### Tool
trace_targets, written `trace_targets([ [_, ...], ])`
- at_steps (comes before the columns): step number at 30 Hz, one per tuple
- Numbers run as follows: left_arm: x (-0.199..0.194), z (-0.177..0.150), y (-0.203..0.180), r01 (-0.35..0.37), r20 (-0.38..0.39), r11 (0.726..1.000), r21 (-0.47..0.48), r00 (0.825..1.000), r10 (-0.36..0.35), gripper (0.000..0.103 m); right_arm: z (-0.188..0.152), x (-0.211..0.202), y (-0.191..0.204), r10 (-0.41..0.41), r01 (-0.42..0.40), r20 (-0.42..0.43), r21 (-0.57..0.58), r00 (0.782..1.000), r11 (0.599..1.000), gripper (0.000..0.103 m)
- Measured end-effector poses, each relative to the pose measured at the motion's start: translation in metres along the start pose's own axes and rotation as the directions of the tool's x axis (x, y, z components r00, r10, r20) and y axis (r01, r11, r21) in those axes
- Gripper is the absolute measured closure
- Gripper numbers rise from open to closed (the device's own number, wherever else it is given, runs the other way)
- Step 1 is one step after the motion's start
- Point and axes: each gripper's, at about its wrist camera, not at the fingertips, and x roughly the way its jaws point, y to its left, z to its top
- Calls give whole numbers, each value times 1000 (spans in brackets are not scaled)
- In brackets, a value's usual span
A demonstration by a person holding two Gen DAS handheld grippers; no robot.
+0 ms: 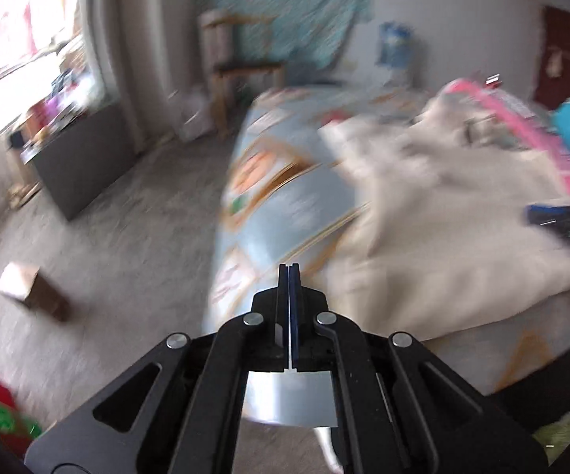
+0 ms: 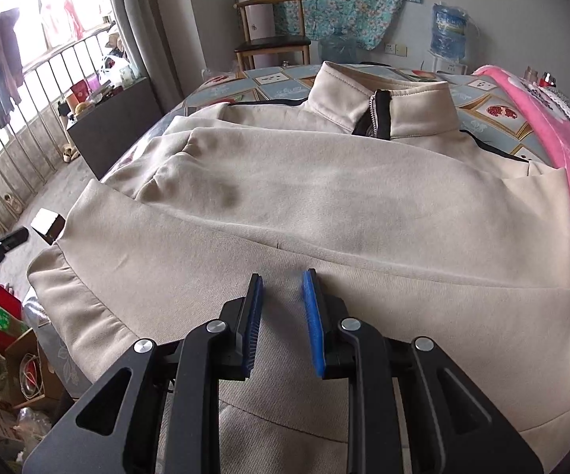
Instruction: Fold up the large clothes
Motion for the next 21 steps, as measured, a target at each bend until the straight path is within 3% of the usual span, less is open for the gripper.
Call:
trace_targets([
  [2, -5, 7, -24, 111, 21, 994, 26, 994, -111, 101, 0, 0, -1, 4, -4, -1, 3, 1000, 1000, 82],
  [5, 6, 17, -52, 209, -1, 977, 52, 978, -209, 101, 1, 0, -2, 15, -15, -2, 11, 1000, 1000, 82],
  [8, 24, 30, -81, 299, -9, 951, 79, 954, -300, 101, 2, 1, -4, 31, -31, -8, 16, 999, 999, 82],
  [11, 54, 41, -121, 382, -71, 918, 108, 924, -376, 101, 4, 0, -10, 67, -66, -19, 37, 998, 997, 82],
  [15, 106, 37, -142, 408, -196, 911, 63, 900, -390, 101, 3, -1, -18, 115, -113, -22, 58, 993, 992, 82],
  [18, 116, 37, -132, 459, -195, 888, -37, 868, -457, 101, 1, -5, -20, 111, -110, -14, 60, 994, 992, 82],
  [21, 122, 38, -130, 484, -205, 873, -57, 850, -484, 101, -2, -27, -17, 91, -92, 35, 49, 995, 995, 82],
])
